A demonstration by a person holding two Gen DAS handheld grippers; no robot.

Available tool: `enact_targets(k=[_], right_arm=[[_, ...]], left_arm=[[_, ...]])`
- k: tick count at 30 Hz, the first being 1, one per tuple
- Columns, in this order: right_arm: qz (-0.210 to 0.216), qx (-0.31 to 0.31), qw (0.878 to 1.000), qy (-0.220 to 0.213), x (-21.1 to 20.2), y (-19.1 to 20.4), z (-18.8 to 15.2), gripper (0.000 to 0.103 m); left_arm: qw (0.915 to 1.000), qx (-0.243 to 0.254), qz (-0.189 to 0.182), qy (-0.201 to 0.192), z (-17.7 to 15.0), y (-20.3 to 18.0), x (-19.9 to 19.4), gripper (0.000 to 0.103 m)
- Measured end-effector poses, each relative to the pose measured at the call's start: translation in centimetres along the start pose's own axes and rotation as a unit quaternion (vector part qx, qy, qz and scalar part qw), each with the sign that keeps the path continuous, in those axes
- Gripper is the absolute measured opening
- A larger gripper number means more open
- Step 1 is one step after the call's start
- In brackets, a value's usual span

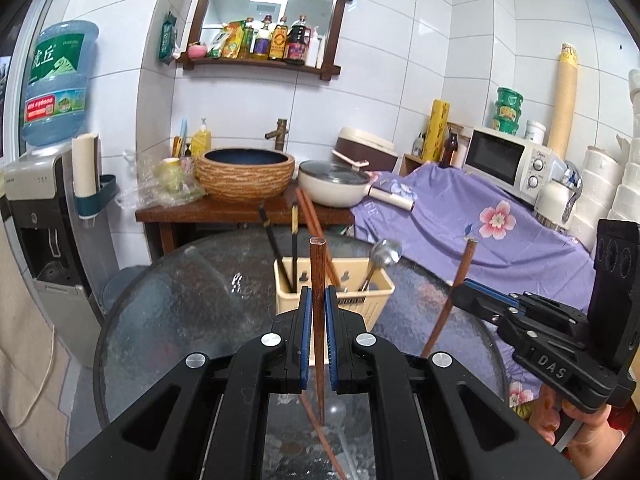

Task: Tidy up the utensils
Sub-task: 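Lift the wooden chopsticks and carry them above the cream basket with both tools, then lower the chopsticks into the basket and open both tools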

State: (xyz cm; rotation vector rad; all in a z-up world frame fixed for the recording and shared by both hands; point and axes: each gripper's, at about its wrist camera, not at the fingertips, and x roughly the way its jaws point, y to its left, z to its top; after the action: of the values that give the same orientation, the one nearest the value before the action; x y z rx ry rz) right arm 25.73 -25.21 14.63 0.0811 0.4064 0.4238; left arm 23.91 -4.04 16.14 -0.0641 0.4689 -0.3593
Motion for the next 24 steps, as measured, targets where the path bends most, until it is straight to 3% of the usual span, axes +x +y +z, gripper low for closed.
enact_targets(k=[11, 17, 24], right_arm=[[0.0, 0.013, 1.0, -0.025, 0.0, -0.6, 7.8, 0.007], [-0.043, -0.006, 0.997, -0.063, 0.7, -0.6, 13.1, 0.007], [-0.086, -0.014, 0.993, -0.079, 3.8, -1.3, 14.7, 0.007]], left_arm=[[0.999, -0.021, -0.028, -0.028, 8.4, 0.1, -0.8, 0.006], [0.9979, -0.032, 0.014, -0.055, 13.1, 0.2, 0.3, 0.006], [0.9963, -0.046, 0.051, -0.05, 14.5, 0.8, 4.4, 0.006]])
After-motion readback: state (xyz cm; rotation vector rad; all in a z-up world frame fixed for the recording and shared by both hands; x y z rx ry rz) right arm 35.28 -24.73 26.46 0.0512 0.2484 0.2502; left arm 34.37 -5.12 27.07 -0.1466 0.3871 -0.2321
